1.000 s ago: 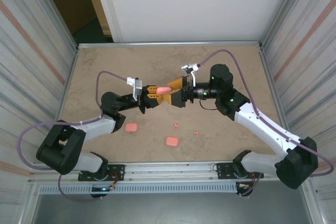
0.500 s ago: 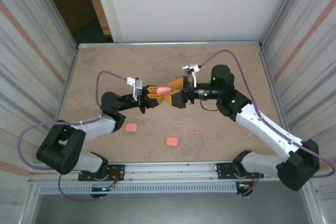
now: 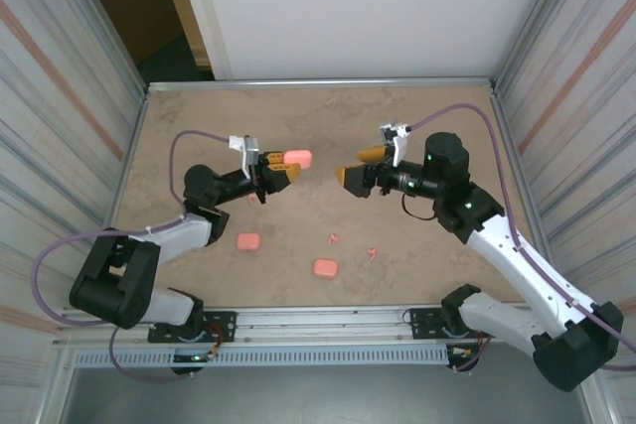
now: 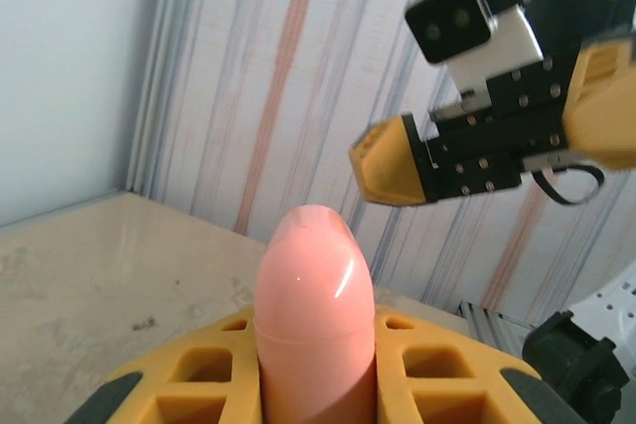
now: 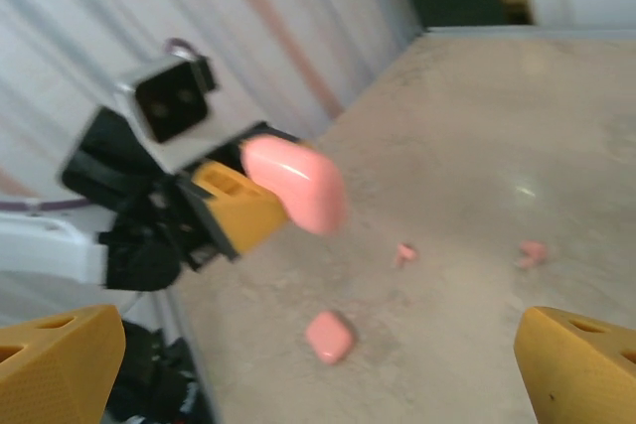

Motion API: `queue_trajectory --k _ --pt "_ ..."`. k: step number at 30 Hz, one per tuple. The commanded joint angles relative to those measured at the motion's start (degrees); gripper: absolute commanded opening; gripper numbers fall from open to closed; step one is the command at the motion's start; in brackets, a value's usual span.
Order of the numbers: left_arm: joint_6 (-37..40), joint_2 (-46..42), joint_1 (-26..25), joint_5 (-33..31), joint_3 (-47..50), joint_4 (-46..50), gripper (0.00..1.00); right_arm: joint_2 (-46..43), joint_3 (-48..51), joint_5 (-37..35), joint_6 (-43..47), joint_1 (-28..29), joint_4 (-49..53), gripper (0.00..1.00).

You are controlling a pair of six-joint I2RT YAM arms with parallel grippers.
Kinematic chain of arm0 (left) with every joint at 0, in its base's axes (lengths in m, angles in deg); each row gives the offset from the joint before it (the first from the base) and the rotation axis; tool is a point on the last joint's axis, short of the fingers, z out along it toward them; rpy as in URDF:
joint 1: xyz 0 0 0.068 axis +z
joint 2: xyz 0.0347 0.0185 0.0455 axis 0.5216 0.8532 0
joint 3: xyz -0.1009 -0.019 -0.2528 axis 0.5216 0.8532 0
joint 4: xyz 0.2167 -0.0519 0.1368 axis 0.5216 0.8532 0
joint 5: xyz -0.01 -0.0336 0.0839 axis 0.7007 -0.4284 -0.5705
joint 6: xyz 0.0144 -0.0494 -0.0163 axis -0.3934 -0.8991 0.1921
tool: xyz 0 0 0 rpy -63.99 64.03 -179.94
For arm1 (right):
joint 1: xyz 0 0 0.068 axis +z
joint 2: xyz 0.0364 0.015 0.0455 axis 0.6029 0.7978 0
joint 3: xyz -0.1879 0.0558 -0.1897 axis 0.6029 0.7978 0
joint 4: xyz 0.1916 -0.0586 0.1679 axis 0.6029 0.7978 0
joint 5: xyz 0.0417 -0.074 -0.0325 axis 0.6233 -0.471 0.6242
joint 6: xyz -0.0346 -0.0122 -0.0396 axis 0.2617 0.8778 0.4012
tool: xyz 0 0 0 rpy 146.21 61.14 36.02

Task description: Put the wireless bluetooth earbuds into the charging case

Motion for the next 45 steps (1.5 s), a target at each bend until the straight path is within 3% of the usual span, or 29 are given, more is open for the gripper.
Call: queue_trajectory --k 1,4,8,13,19,27,45 --pt "-1.17 -0.96 2.65 1.51 -3.44 6.27 0.0 -1.71 1.66 -10.59 -0.17 -0.33 8.36 0.99" --pt "3.14 -2.02 5.35 0.12 -5.75 18.5 0.0 -1.79 2.34 -17.16 -0.11 -0.47 13.4 0.99" --pt "8.52 -2.23 8.27 -2.71 -8.64 31.28 0.0 -1.69 3.77 -19.36 -0.09 -0.55 15.72 0.99" --pt "8.31 1.24 12.84 -3.12 -11.96 38.19 0.0 -1.5 5.06 -20.26 0.05 -0.51 16.67 0.99" --pt "15.96 6.18 14.5 -6.13 -18.3 51.37 0.0 -1.2 5.9 -20.42 -0.25 -0.51 16.58 0.99" --pt "21.22 14.51 17.43 -5.09 -27.89 63.37 0.0 -2.02 6.72 -20.6 -0.52 -0.51 16.63 0.99" --pt "22.98 34.85 18.39 -7.07 -48.29 83.63 0.0 -4.57 8.59 -21.74 -0.43 -0.49 18.6 0.99"
